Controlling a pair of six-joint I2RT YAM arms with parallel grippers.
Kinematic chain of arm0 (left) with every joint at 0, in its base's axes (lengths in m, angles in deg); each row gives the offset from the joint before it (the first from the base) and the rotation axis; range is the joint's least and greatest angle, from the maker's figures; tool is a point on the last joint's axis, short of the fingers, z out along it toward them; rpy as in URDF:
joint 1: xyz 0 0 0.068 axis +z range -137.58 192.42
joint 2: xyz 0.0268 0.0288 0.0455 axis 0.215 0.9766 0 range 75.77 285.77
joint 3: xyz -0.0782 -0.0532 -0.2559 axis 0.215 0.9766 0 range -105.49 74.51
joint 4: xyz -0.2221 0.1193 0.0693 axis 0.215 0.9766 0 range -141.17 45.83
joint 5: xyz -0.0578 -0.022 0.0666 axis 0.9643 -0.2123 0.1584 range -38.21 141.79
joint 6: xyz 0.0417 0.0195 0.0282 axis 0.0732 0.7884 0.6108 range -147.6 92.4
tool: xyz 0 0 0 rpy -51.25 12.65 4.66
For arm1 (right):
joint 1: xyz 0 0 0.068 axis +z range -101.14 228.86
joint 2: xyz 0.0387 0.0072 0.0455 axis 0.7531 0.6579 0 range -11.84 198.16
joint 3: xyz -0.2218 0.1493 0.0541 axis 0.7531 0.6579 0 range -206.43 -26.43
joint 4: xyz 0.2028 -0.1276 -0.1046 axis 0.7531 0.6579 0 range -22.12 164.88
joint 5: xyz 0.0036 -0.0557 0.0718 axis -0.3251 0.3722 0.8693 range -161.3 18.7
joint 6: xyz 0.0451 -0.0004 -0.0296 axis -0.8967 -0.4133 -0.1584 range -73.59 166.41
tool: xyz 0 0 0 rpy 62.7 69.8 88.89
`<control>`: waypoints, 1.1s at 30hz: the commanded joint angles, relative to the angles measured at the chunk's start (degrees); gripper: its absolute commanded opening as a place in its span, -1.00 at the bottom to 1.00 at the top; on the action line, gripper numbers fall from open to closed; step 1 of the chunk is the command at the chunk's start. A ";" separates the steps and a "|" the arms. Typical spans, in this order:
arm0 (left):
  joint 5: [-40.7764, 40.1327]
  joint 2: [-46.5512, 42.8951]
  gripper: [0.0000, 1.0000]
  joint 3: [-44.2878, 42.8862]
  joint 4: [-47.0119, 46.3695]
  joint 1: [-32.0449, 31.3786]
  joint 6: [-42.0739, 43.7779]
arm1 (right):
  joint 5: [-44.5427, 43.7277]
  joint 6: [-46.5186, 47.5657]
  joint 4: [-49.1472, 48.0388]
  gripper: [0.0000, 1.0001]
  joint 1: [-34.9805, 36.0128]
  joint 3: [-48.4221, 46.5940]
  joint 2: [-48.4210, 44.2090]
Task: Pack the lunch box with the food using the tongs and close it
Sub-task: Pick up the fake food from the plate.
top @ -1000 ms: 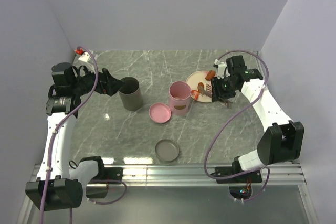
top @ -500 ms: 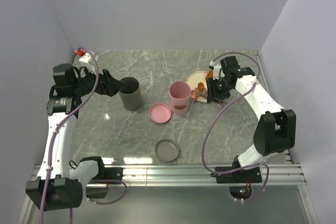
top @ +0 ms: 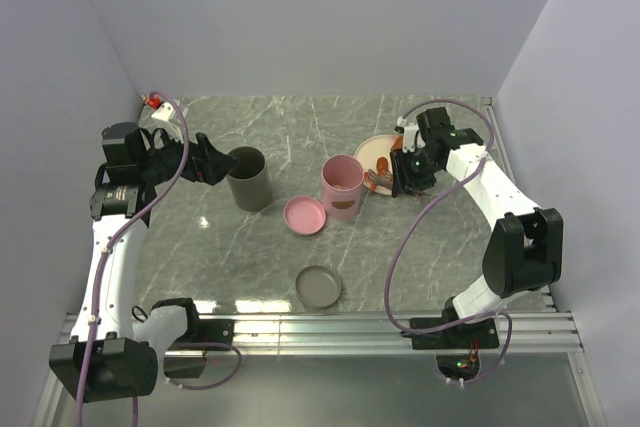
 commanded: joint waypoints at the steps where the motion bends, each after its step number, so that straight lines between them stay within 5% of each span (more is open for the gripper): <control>1: 0.03 -0.67 0.98 0.29 -2.41 0.06 -0.20 | 0.52 -0.43 -0.62 -0.02 0.69 0.83 -1.91; 23: -0.50 -1.20 0.98 0.02 -1.71 0.06 0.15 | -0.45 -1.48 -1.33 -0.05 0.34 0.83 -0.24; 33: -0.41 -1.38 0.98 0.55 -1.97 0.06 -0.03 | 2.72 -1.49 -0.10 -0.23 -1.25 -0.58 -1.73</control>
